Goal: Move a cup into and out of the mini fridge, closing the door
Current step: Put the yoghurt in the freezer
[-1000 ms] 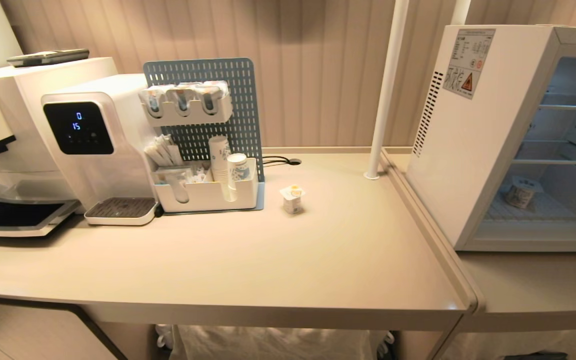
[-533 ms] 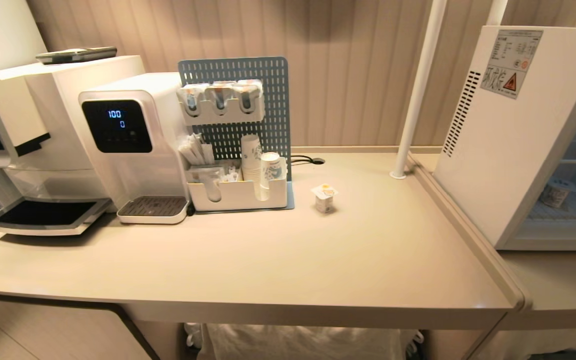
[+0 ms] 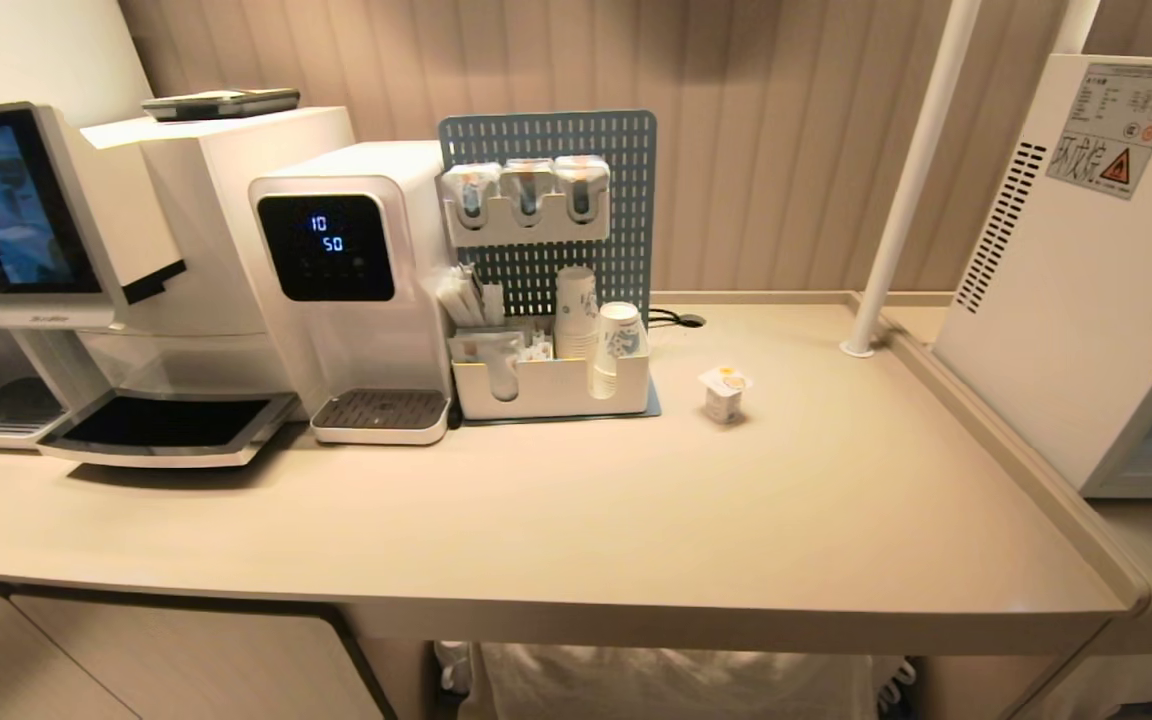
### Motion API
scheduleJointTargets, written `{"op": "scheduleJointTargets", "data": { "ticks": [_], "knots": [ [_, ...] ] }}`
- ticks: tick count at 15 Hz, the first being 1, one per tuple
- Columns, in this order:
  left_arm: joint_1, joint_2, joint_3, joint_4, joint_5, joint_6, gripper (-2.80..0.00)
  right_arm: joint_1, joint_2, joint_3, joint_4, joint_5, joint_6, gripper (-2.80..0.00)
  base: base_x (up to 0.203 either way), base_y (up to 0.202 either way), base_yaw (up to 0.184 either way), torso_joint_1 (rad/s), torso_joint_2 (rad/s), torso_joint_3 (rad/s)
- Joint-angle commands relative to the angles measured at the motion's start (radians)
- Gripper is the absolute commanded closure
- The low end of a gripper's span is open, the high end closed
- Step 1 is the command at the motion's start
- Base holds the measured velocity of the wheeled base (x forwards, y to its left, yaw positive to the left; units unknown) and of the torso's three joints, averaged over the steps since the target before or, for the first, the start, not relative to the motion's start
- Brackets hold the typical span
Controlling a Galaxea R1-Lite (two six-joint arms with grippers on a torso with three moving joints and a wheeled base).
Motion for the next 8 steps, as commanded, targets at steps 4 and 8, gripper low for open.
{"op": "scheduleJointTargets", "data": {
  "ticks": [4, 8],
  "knots": [
    [0.001, 0.002, 0.000, 0.000, 0.000, 0.000, 0.00, 0.000, 0.000, 0.000, 0.000, 0.000, 0.000, 0.00, 0.000, 0.150, 0.002, 0.002, 0.00, 0.002],
    [0.001, 0.002, 0.000, 0.000, 0.000, 0.000, 0.00, 0.000, 0.000, 0.000, 0.000, 0.000, 0.000, 0.00, 0.000, 0.000, 0.000, 0.000, 0.00, 0.000]
  ]
}}
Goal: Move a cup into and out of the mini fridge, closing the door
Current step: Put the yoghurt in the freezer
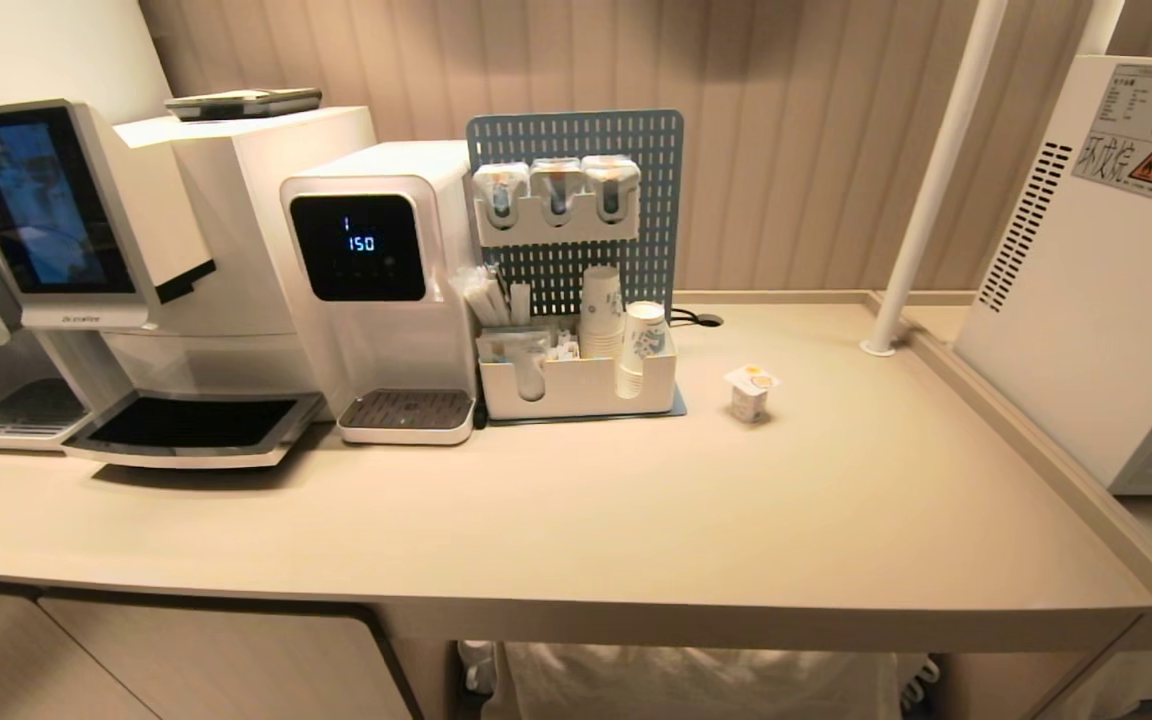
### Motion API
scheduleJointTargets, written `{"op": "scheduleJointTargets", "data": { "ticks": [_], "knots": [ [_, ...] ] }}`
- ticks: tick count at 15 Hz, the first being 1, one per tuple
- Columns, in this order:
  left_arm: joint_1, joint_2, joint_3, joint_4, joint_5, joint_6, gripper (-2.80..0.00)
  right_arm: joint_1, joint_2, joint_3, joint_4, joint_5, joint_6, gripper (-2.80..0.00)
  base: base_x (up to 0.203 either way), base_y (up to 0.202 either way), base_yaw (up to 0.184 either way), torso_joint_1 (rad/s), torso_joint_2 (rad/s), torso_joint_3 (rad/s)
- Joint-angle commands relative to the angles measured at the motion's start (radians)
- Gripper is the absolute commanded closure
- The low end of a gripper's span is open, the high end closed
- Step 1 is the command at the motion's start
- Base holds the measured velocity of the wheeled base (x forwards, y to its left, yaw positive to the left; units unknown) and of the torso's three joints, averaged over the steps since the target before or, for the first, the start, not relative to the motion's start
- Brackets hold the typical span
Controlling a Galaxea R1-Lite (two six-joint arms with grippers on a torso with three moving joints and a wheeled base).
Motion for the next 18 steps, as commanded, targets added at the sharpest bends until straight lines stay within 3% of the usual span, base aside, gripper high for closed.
{"op": "scheduleJointTargets", "data": {
  "ticks": [1, 11, 14, 18],
  "knots": [
    [0.001, 0.002, 0.001, -0.001, 0.000, 0.000, 0.00, 0.000, 0.000, 0.000, 0.001, 0.000, 0.001, 0.00, 0.000, 0.000, 0.000, 0.000, 0.00, 0.000],
    [0.001, 0.002, 0.001, -0.001, 0.000, -0.001, 0.00, 0.000, 0.000, -0.008, 0.000, -0.001, 0.009, 0.00, 0.027, 0.000, 0.000, 0.000, 0.00, 0.000],
    [0.001, 0.002, 0.001, -0.001, 0.000, -0.001, 0.00, 0.001, 0.057, -0.216, 0.058, 0.015, 0.008, 0.00, 0.000, 0.000, 0.000, 0.000, 0.00, 0.000],
    [0.001, 0.002, 0.001, -0.001, 0.000, -0.002, 0.00, 0.008, 0.441, -0.550, 0.242, 0.089, 0.005, 0.00, 0.000, 0.000, 0.000, 0.000, 0.00, 0.000]
  ]
}}
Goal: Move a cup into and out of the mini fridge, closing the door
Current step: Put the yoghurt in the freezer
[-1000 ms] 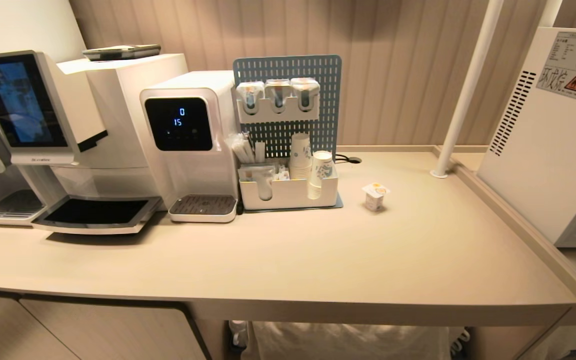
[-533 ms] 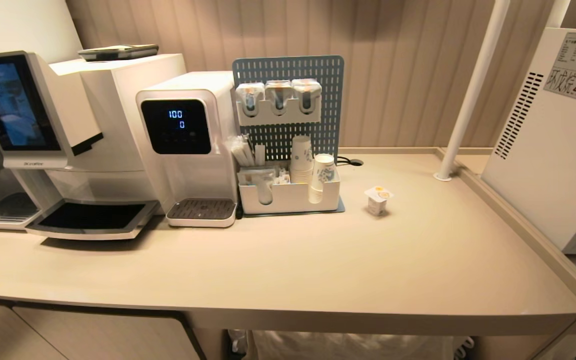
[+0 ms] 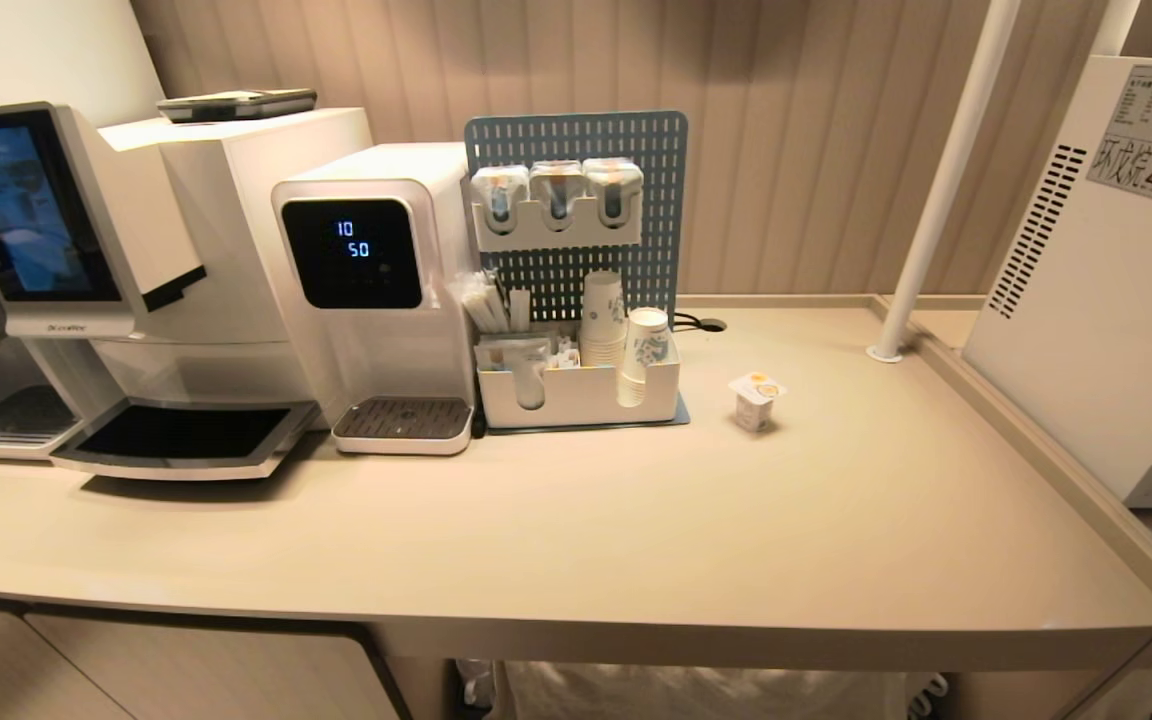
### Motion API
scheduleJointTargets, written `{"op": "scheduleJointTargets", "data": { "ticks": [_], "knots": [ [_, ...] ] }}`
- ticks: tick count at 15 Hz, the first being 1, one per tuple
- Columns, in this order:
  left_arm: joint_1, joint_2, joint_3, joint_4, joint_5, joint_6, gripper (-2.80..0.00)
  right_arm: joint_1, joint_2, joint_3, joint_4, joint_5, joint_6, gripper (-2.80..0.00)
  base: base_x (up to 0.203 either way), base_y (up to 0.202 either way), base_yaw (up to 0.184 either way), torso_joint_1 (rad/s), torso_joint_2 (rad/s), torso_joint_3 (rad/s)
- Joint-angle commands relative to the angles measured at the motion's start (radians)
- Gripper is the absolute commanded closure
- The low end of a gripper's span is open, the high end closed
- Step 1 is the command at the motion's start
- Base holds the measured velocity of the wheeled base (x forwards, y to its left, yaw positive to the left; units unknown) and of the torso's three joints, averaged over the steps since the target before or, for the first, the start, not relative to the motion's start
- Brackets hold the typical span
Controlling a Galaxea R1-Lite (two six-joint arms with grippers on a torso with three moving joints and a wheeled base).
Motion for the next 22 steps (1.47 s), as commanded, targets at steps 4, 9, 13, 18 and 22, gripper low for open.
{"op": "scheduleJointTargets", "data": {
  "ticks": [4, 9, 13, 18, 22],
  "knots": [
    [0.001, 0.002, 0.000, 0.000, 0.000, -0.001, 0.00, 0.011, 0.572, -0.153, -0.018, 0.226, -0.074, 0.00, 0.000, 0.000, 0.000, 0.000, 0.00, 0.000],
    [0.001, 0.002, 0.000, 0.000, 0.000, -0.001, 0.00, -0.101, 0.986, -0.024, -0.427, 0.574, -0.126, 0.00, 0.000, 0.000, 0.000, 0.000, 0.00, 0.000],
    [0.001, 0.002, 0.000, 0.000, 0.000, -0.001, 0.00, -0.200, 1.403, -0.002, -0.744, 0.764, -0.188, 0.00, 0.000, 0.000, 0.000, 0.000, 0.00, 0.000],
    [0.001, 0.002, 0.000, 0.000, 0.000, -0.001, 0.00, -0.169, 1.841, -0.220, -0.979, 0.712, -0.230, 0.00, 0.000, 0.000, 0.000, 0.000, 0.00, 0.000],
    [0.001, 0.002, 0.000, 0.000, 0.000, -0.001, 0.00, -0.098, 1.982, -0.478, -0.924, 0.582, -0.232, -2.80, 0.000, 0.000, 0.000, 0.000, 0.00, 0.000]
  ]
}}
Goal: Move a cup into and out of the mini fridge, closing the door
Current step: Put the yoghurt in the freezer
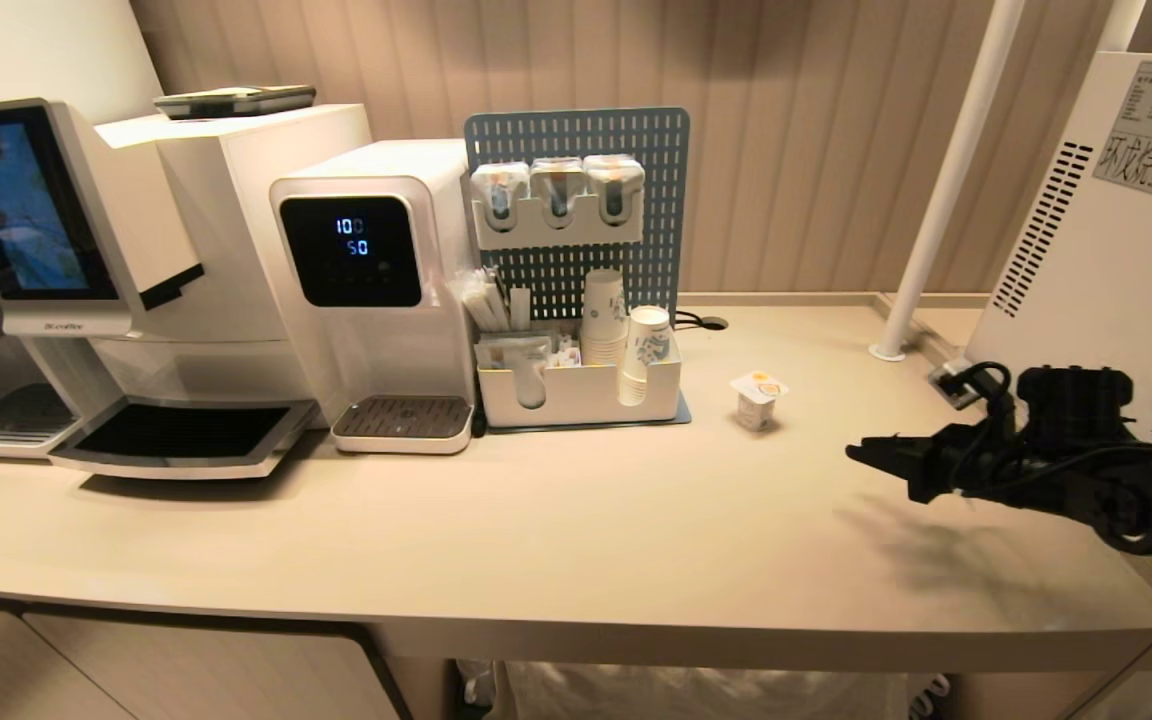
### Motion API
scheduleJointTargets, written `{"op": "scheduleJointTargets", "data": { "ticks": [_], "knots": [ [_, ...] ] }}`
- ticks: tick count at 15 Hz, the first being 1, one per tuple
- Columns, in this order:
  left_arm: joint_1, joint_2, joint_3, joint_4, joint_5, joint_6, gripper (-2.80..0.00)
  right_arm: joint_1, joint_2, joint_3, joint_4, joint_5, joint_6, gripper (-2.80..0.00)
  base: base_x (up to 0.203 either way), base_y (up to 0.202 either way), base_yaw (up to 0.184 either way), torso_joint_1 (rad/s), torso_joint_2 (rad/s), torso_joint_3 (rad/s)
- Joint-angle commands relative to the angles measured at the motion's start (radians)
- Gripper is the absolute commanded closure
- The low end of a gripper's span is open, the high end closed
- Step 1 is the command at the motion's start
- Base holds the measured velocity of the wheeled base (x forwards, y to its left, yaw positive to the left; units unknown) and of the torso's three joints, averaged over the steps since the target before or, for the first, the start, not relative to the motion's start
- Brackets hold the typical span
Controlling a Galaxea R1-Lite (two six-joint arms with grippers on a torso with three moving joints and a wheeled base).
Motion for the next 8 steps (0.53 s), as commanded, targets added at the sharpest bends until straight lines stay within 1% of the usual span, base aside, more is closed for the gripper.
{"op": "scheduleJointTargets", "data": {
  "ticks": [1, 3, 6, 8],
  "knots": [
    [0.001, 0.002, -0.001, 0.000, 0.000, 0.000, 0.00, 0.035, 0.118, -0.133, 0.051, -0.021, -0.001, -2.80, 0.000, 0.000, 0.000, 0.000, 0.00, 0.000],
    [0.001, 0.002, 0.001, 0.000, 0.000, -0.002, 0.00, 0.061, 0.174, -0.246, 0.107, -0.071, 0.000, -2.80, 0.000, 0.000, 0.000, 0.000, 0.00, 0.000],
    [0.001, 0.002, -0.001, 0.000, 0.000, -0.005, 0.00, 0.096, 0.248, -0.368, 0.179, -0.109, 0.003, -2.80, 0.000, 0.000, 0.000, 0.000, 0.00, 0.000],
    [0.001, 0.002, 0.001, 0.000, 0.000, -0.005, 0.00, 0.104, 0.280, -0.447, 0.225, -0.137, 0.028, -2.80, 0.000, 0.000, 0.000, 0.000, 0.00, 0.000]
  ]
}}
